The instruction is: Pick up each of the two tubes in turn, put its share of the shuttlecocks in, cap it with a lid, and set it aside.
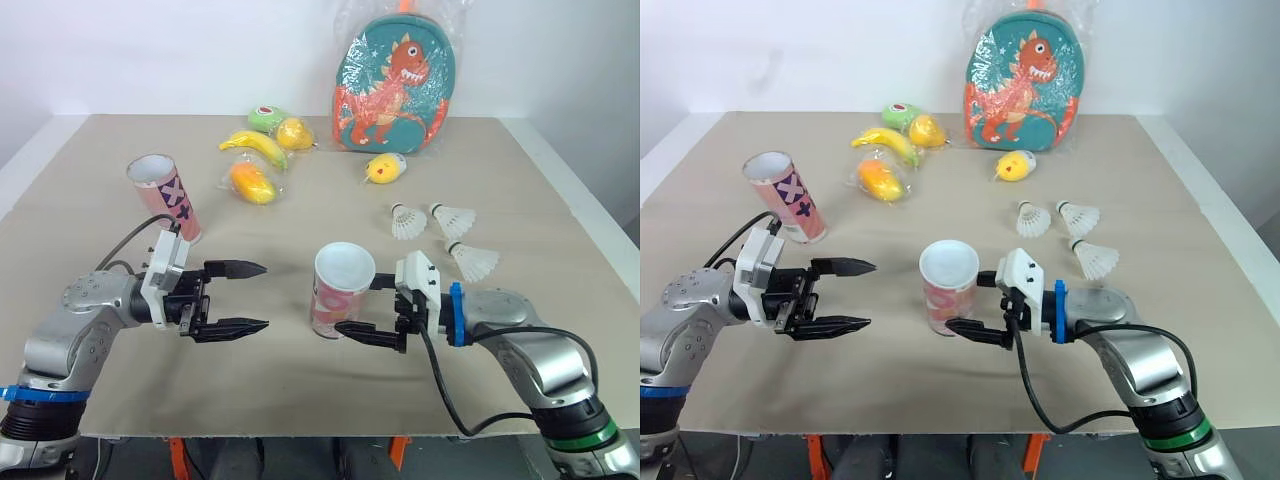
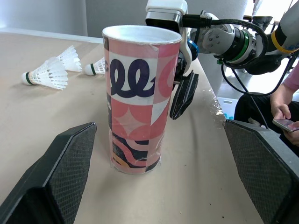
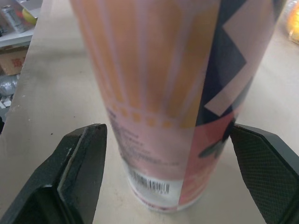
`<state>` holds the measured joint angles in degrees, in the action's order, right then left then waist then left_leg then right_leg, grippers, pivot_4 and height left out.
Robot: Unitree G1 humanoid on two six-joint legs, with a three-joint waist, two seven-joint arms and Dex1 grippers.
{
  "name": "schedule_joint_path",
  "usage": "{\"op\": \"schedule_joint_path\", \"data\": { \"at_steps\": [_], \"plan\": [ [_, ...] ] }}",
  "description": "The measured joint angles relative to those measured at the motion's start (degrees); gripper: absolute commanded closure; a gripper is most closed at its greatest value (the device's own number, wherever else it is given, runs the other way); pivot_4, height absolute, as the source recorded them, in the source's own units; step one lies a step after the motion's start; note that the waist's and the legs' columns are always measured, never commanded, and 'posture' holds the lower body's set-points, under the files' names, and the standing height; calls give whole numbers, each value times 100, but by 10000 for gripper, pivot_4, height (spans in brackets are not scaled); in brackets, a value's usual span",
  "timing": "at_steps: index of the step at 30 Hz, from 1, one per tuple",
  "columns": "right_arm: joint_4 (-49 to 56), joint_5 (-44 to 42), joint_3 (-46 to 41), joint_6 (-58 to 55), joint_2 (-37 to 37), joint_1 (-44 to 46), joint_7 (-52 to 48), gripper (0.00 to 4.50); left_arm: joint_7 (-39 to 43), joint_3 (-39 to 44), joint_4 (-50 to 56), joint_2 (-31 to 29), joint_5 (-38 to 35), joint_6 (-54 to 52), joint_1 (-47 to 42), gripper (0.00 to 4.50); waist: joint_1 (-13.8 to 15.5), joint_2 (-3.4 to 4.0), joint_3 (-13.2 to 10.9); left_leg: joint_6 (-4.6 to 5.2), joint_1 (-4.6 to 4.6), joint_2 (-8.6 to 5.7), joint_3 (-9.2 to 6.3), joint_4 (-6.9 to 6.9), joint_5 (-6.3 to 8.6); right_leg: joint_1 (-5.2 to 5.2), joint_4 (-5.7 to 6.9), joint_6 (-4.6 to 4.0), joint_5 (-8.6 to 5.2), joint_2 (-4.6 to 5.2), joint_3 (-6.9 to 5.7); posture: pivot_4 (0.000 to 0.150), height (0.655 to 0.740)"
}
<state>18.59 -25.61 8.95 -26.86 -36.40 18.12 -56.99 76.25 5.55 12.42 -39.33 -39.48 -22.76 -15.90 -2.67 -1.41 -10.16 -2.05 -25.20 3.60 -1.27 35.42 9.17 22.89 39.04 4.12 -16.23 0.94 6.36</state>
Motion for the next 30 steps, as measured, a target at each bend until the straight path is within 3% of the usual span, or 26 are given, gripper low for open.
{"op": "schedule_joint_path", "data": {
  "at_steps": [9,13,18,25,30],
  "plan": [
    [-478,244,301,319,434,293,-42,757,40,-87,-11,4,45,54,-64,0,1,-2,-1,0,0,0,1,0,0,1,0,0,0,0,0,1500,7347],
    [-493,235,280,332,430,281,-56,9399,47,-189,-107,67,125,164,-216,0,4,-2,-1,0,0,0,0,-1,0,1,0,-1,1,0,0,1500,7347],
    [-359,53,-20,211,340,191,-18,9399,13,-527,-366,411,296,269,-535,0,9,-5,-3,0,-3,-1,1,2,0,0,0,0,2,0,0,1500,7347],
    [42,-828,-1666,-54,94,219,455,9399,-344,-939,-936,1239,548,292,-1360,0,31,-8,-6,0,-7,-8,-3,6,0,-5,-1,5,7,3,0,1500,7347],
    [-667,-731,-3471,193,-411,159,1358,9399,-610,-1337,-1384,1840,849,299,-1868,0,86,-9,-6,0,-10,-23,-2,8,0,-8,-7,-10,21,14,1,1500,7347]
  ]
}}
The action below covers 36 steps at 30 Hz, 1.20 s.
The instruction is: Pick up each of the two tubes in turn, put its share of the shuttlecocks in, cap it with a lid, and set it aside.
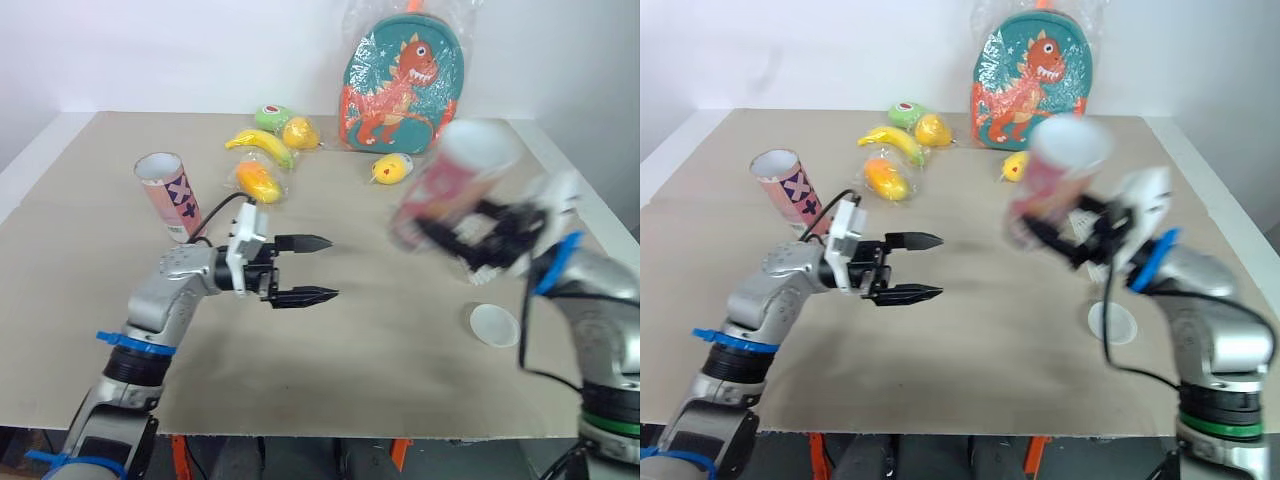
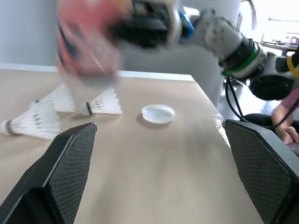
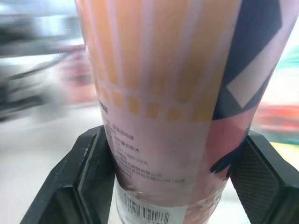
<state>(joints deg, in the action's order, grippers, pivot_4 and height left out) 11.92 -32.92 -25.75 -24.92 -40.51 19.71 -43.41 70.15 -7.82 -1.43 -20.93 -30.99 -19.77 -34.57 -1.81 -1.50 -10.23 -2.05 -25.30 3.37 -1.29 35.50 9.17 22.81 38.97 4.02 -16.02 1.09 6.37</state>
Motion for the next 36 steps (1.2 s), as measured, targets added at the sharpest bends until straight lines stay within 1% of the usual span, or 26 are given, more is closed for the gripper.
{"op": "schedule_joint_path", "data": {
  "at_steps": [1,4,6,8,13,19,22,30,36],
  "plan": [
    [-285,135,-452,118,-119,-195,261,9399,-108,-41,-165,173,81,13,-133,0,21,0,0,0,0,-3,-3,-2,0,-1,0,0,-1,0,0,1500,7347],
    [-919,453,-1288,330,-168,-632,843,9399,-393,-64,-493,462,249,137,-333,0,45,5,2,3,0,-7,-3,-6,2,0,0,-1,-4,3,2,1500,7347],
    [-1121,524,-1600,379,-98,-854,1152,9399,-532,-73,-712,586,384,231,-425,0,2,18,7,4,5,-8,4,-9,2,2,0,-1,-4,3,11,1500,7347],
    [-1167,550,-1734,383,-1,-985,1381,9399,-618,-115,-857,731,481,326,-501,0,-58,24,9,4,8,-9,5,-9,2,1,1,1,-3,3,13,1500,7347],
    [-1240,619,-1676,375,285,-1264,1694,9399,-703,-190,-1049,942,673,504,-535,0,-111,31,12,11,18,-9,6,-7,-5,-4,2,35,-6,0,19,1500,7347],
    [-1935,898,-1323,517,528,-1447,1892,9399,-734,-170,-1105,946,735,571,-534,0,-97,40,14,15,17,-26,7,-2,-13,-11,1,50,-2,14,22,1500,7347],
    [-1996,892,-1314,616,535,-1456,1872,504,-805,-131,-1106,959,734,571,-529,0,-100,43,15,15,18,-31,8,-2,-13,-17,-1,55,-3,18,25,1500,7347],
    [-2099,855,-1244,517,425,-1603,1803,504,-885,-99,-1105,1007,726,571,-435,0,-95,43,15,15,17,-38,7,-3,-13,-20,-3,58,-6,25,25,1500,7347],
    [-1814,789,-1241,326,334,-2253,1463,504,-881,-50,-1111,1060,693,571,-449,0,-87,44,15,15,17,-41,5,-4,-12,-22,-4,66,-12,27,24,1500,7347]
  ]
}}
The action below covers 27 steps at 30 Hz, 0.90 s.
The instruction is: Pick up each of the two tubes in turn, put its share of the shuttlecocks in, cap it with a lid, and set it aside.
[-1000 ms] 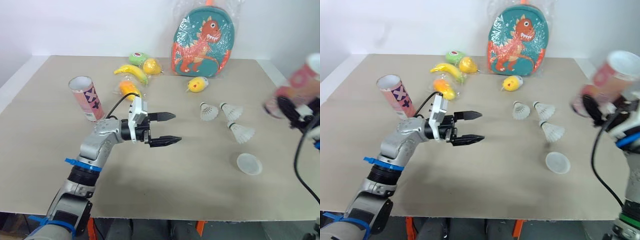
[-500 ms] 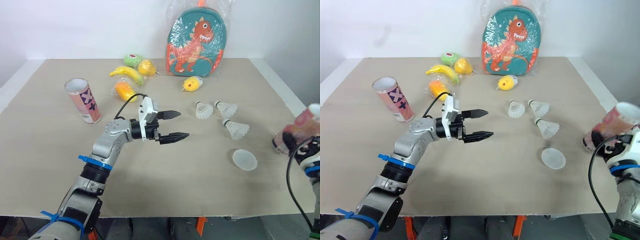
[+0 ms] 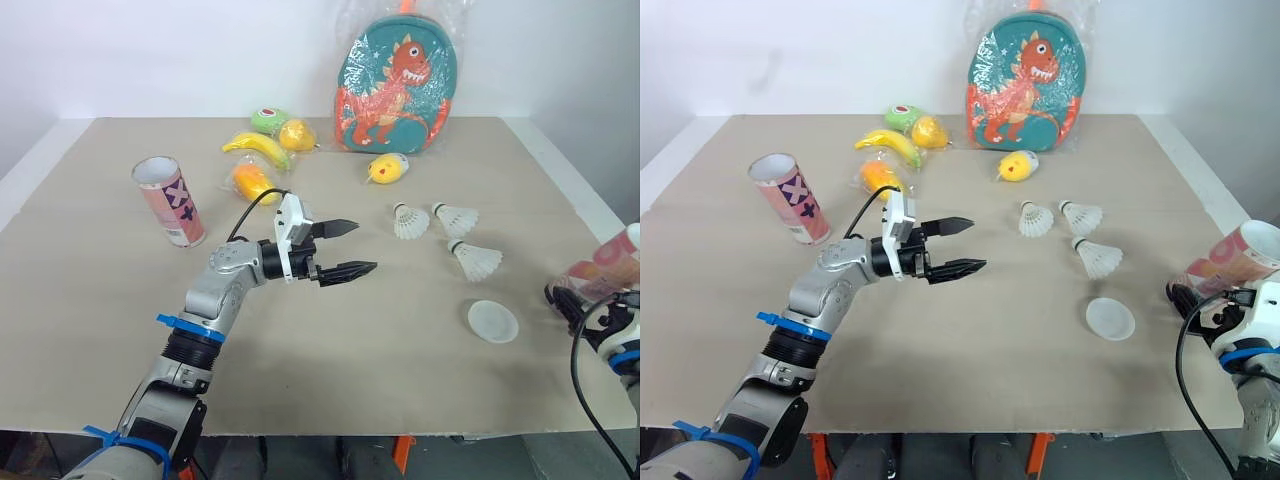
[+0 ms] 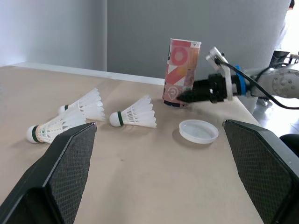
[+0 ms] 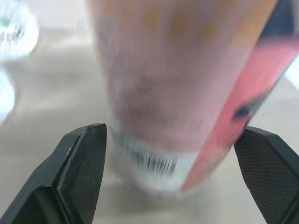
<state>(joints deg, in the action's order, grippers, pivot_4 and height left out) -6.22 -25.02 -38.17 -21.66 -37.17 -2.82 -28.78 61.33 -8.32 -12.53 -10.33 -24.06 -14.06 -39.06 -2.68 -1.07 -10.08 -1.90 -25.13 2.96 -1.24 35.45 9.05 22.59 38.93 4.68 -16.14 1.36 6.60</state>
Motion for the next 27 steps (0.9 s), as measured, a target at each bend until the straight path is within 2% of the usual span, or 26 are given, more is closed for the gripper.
{"op": "schedule_joint_path", "data": {
  "at_steps": [5,10,13,16,19,22,24,27],
  "plan": [
    [296,-46,-18,-227,-88,-531,-146,504,30,29,-44,39,-14,0,-51,0,-1,1,0,0,0,-2,0,1,0,-3,-3,2,0,3,1,1500,7347],
    [957,-536,-464,-676,-169,-1566,-787,504,47,34,-31,-1,-46,-95,-38,0,-1,5,2,-1,0,-4,-6,-3,1,-6,-3,1,-8,3,-2,1500,7347],
    [1539,-916,-938,-751,-167,-2338,-1324,504,92,32,221,-323,-85,-322,216,0,-20,6,3,-5,4,-2,-7,-6,5,-6,-3,-2,-17,2,-3,1500,7347],
    [2149,-1371,-1336,-809,-100,-2645,-1605,504,117,5,497,-674,-47,-493,614,0,-48,13,7,-5,10,2,-6,-5,7,-8,-2,-6,-17,1,-2,1500,7347],
    [3247,-2090,-1451,-904,-163,-2521,-1701,504,-126,-28,793,-1051,146,-707,1153,0,-75,15,8,-5,16,3,-12,-3,6,-11,-2,-36,-17,-2,-2,1500,7347],
    [3890,-2457,-1275,-989,-339,-2138,-1573,504,-605,166,1021,-1115,165,-980,1480,0,-44,-9,-2,-3,13,-1,-23,3,-1,-18,-4,-37,-13,-1,-5,1500,7347],
    [4239,-2830,-664,-1073,-390,-1355,-1272,504,-1330,639,1508,-1090,114,-1362,1948,0,-67,-28,-7,-4,15,6,-20,5,-3,-20,-18,-45,2,0,-5,1500,7347],
    [4439,-3057,248,-1098,-251,-554,-966,504,-1951,912,2133,-1100,128,-1586,2666,0,-57,-37,-10,-4,9,4,-26,0,-3,-21,-27,-41,-2,-2,-6,1500,7347]
  ]
}}
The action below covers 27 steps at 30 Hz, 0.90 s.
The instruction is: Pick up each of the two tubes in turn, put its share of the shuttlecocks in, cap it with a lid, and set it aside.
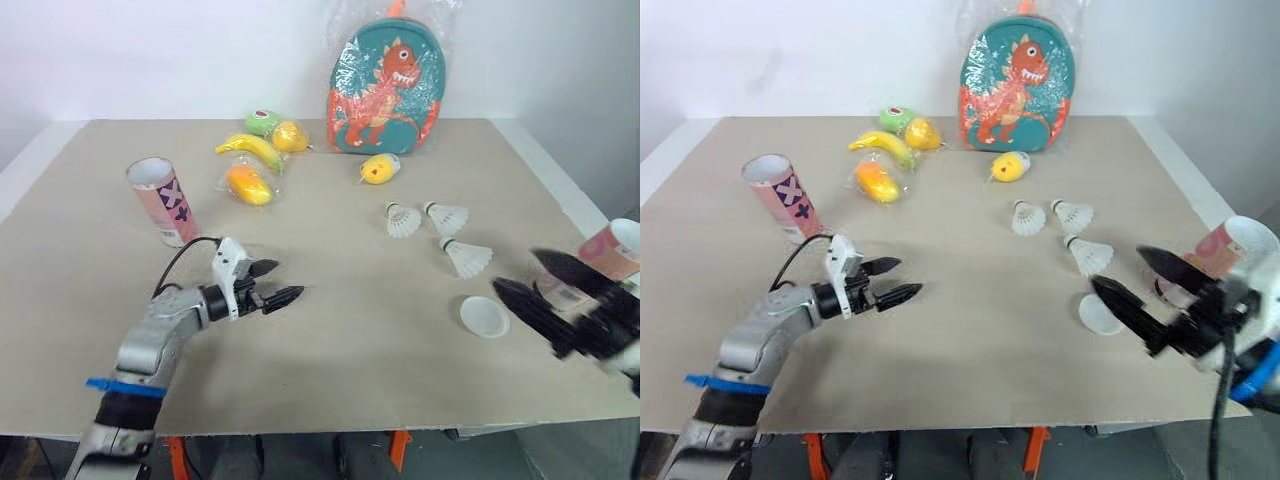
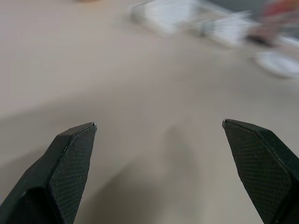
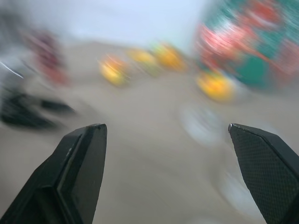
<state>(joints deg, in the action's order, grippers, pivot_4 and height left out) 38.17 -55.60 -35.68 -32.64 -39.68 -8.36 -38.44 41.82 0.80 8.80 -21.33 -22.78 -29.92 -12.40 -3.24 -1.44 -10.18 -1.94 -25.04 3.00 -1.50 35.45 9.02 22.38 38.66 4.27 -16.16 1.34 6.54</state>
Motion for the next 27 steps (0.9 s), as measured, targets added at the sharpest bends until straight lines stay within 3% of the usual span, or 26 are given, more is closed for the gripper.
{"op": "schedule_joint_path", "data": {
  "at_steps": [3,9,15,27],
  "plan": [
    [-64,129,830,3,181,510,176,504,-372,116,503,7,73,82,540,0,107,-2,-1,-7,-11,-9,-12,-5,4,1,-2,5,-5,4,-7,1500,7347],
    [-791,1048,2622,133,604,1354,92,504,-2016,699,617,608,771,810,1058,0,121,-3,1,-12,-15,-5,-13,-12,8,-3,-29,10,16,0,-9,1500,7347],
    [-932,1602,3304,347,945,1864,81,504,-2899,1211,-221,683,1094,1241,542,0,139,-3,1,-9,-14,-6,-20,-10,5,-5,-31,27,19,-4,-18,1500,7347],
    [-977,1993,3542,459,1134,1728,215,504,-2868,1342,-2181,412,1155,2022,-768,0,163,-2,3,-11,-14,-4,-18,-8,1,-11,-41,33,32,-5,-18,1500,7347]
  ]
}}
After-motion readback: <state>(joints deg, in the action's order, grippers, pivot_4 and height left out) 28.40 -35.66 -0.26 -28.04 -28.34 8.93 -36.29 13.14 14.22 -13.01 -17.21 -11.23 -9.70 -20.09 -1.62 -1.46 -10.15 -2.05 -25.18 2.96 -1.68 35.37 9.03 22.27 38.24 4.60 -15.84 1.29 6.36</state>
